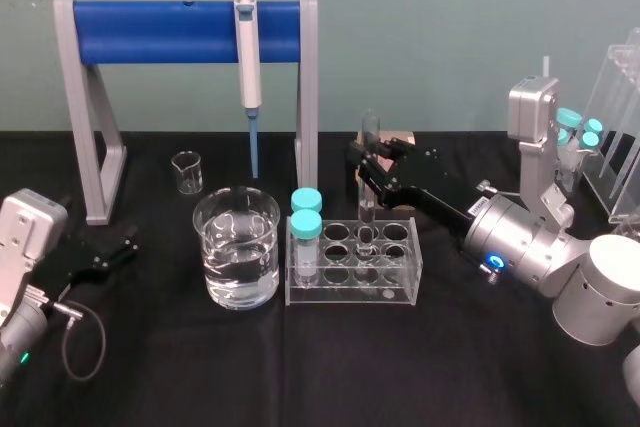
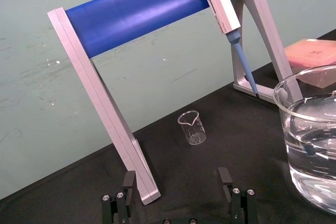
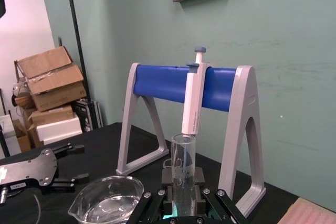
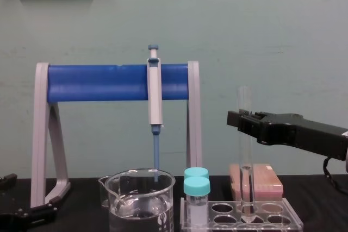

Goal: Hold the test tube with one hand and immerse one end into the beaker, then return it to the test tube rack.

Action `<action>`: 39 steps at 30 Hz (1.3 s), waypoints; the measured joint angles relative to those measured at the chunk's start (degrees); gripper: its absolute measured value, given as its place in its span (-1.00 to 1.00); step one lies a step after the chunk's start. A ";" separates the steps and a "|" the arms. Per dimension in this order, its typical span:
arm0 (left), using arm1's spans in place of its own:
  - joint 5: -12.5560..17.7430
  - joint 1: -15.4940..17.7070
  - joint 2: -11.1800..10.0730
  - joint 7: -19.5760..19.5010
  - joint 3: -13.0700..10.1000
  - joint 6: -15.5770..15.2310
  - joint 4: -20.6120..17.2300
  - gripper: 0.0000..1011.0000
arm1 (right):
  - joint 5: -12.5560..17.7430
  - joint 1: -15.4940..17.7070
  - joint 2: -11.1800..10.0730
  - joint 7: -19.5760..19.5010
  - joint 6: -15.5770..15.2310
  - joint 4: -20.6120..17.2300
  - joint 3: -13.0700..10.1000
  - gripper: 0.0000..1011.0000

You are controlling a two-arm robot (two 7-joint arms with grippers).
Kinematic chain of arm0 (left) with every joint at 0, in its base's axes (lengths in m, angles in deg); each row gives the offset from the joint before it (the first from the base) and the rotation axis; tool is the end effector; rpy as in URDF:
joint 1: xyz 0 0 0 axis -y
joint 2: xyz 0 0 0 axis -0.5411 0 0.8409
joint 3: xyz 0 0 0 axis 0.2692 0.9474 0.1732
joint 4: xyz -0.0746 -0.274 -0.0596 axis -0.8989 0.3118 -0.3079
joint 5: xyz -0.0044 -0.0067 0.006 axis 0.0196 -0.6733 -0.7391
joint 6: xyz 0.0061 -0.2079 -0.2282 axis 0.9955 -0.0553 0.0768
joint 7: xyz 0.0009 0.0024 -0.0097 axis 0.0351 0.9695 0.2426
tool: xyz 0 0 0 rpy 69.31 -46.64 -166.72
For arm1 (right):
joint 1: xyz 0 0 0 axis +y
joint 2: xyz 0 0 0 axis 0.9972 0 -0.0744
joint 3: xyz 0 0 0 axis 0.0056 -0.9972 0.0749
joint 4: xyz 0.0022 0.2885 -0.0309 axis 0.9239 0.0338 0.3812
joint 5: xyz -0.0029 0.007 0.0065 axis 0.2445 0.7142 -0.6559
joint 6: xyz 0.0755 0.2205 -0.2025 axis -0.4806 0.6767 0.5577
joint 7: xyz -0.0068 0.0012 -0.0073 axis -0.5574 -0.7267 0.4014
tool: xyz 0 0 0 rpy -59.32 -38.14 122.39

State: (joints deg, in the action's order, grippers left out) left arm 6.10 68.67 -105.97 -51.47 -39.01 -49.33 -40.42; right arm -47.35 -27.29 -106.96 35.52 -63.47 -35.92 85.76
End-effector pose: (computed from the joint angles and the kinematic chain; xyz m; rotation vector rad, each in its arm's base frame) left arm 0.3581 0.0826 -0.3023 0.3043 -0.2850 1.2478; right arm 0.4237 -0.0224 -0.2464 0.0989 -0.0316 -0.7711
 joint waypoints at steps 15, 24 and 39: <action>0.00 0.00 0.00 0.00 0.00 0.00 0.00 0.98 | -0.03 0.09 -0.11 0.20 -0.27 0.87 0.55 -0.55; 0.00 0.00 0.00 0.00 0.00 0.00 0.00 0.98 | -0.25 -0.14 0.28 0.52 0.01 1.97 0.98 -0.55; 0.00 0.00 0.00 0.00 0.00 0.00 0.00 0.98 | -1.82 -0.31 0.33 0.88 0.88 3.07 1.78 -0.55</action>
State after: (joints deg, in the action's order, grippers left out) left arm 6.10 68.67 -105.97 -51.47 -39.01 -49.33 -40.41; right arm -49.17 -27.60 -106.64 36.40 -62.59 -32.85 87.53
